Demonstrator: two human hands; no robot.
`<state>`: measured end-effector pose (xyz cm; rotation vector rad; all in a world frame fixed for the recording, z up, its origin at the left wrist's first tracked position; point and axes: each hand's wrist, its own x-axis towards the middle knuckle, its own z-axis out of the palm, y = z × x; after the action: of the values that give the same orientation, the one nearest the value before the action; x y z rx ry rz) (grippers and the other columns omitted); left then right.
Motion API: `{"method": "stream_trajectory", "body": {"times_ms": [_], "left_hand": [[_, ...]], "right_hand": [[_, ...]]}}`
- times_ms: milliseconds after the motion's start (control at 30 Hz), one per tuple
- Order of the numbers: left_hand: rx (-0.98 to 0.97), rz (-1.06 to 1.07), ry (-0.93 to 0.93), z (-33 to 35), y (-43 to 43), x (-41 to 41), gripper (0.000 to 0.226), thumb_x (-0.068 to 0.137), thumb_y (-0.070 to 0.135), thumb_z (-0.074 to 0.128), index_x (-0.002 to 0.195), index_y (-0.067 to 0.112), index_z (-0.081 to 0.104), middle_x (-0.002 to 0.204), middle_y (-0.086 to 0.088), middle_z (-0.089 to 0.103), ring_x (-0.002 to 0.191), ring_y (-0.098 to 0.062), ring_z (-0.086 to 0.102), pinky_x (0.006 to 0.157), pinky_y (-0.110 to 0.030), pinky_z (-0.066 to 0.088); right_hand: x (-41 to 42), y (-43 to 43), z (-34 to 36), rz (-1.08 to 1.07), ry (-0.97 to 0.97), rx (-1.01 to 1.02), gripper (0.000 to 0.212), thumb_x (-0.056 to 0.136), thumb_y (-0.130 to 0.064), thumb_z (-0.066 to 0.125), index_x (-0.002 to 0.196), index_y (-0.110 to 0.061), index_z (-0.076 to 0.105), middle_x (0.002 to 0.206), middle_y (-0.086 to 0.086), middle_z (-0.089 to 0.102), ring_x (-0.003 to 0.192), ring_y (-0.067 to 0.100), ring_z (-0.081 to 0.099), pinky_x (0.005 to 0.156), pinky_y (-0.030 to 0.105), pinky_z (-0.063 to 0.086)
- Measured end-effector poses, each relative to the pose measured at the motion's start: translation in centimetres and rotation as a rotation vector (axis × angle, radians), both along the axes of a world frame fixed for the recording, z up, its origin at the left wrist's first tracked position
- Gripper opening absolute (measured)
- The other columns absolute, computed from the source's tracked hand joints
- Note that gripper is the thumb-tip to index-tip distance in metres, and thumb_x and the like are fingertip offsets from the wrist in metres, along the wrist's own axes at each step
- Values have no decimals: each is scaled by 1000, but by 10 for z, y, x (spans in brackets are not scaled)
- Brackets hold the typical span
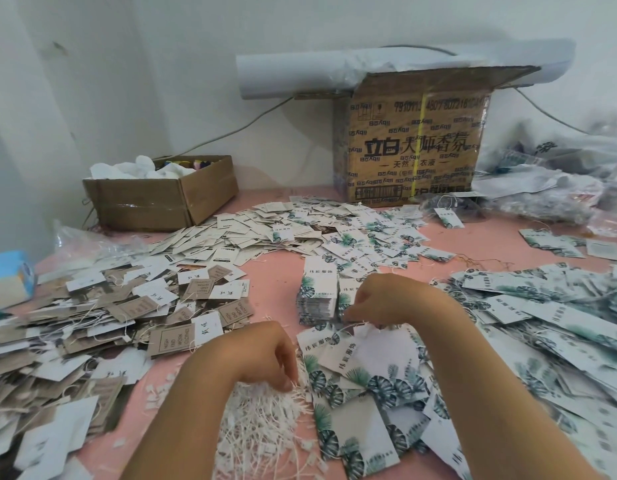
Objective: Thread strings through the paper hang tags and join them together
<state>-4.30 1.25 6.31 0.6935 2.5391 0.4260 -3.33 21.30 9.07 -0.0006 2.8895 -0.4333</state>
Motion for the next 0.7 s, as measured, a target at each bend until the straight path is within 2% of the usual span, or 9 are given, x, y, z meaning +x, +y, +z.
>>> {"method": "stream_trajectory", "body": {"times_ms": [100, 200, 267, 333, 400, 467, 600, 700], "left_hand": [[62, 19, 12, 2, 0, 0, 8, 80, 20, 73, 77, 27, 72, 63, 17, 57, 48, 5, 48, 47, -12, 38], [172, 42, 65, 3, 0, -1, 14, 82, 24, 71, 72, 33, 67, 68, 18, 63, 63, 3, 55, 61, -15, 45], [262, 65, 113, 4, 1, 0, 13, 84, 26, 69, 73, 33, 65, 73, 19, 63, 63, 9, 54, 59, -10, 39], [339, 89, 146, 6, 3, 0, 13, 85, 24, 67, 74, 31, 64, 75, 17, 63, 64, 9, 54, 60, -11, 39], [416, 110, 154, 8, 4, 0, 15, 87, 19, 65, 75, 28, 63, 73, 14, 67, 67, 3, 58, 65, -17, 44], [487, 138, 141, 10, 4, 1, 14, 88, 17, 63, 76, 23, 63, 69, 11, 70, 63, 3, 59, 63, -18, 46], [602, 209, 138, 12, 2, 0, 9, 86, 14, 66, 78, 16, 65, 68, 2, 72, 59, -4, 59, 56, -14, 45], [629, 238, 120, 14, -1, 0, 10, 85, 11, 67, 77, 16, 63, 62, 3, 71, 50, -1, 55, 50, -10, 41]], "right_hand": [[1, -1, 1, 8, 84, -44, 27, 90, -31, 54, 99, -10, 69, 98, 6, 68, 72, 16, 60, 63, 26, 47], [2, -4, 4, 78, 193, -132, 18, 89, -26, 57, 101, -18, 69, 90, -7, 63, 67, 3, 54, 53, 14, 40], [3, -8, 6, 165, 206, -271, 10, 87, -23, 62, 94, -21, 69, 84, -9, 65, 68, 3, 59, 54, 12, 45], [4, -13, 7, 245, 166, -396, 5, 84, -20, 66, 87, -22, 69, 76, -8, 67, 65, 4, 61, 61, 20, 53], [3, -17, 6, 299, 96, -468, 4, 83, -15, 68, 86, -18, 69, 68, -7, 64, 54, 0, 56, 60, 28, 52], [2, -21, 2, 311, 65, -484, 6, 81, -16, 70, 84, -16, 65, 66, -7, 62, 49, -3, 54, 57, 30, 49], [-1, -29, -6, 271, 109, -479, 21, 74, -24, 76, 85, -13, 62, 73, -1, 66, 54, 4, 55, 56, 29, 47], [-2, -33, -9, 279, 100, -500, 21, 76, -22, 74, 86, -6, 66, 75, 7, 70, 59, 9, 59, 59, 34, 49]]}}
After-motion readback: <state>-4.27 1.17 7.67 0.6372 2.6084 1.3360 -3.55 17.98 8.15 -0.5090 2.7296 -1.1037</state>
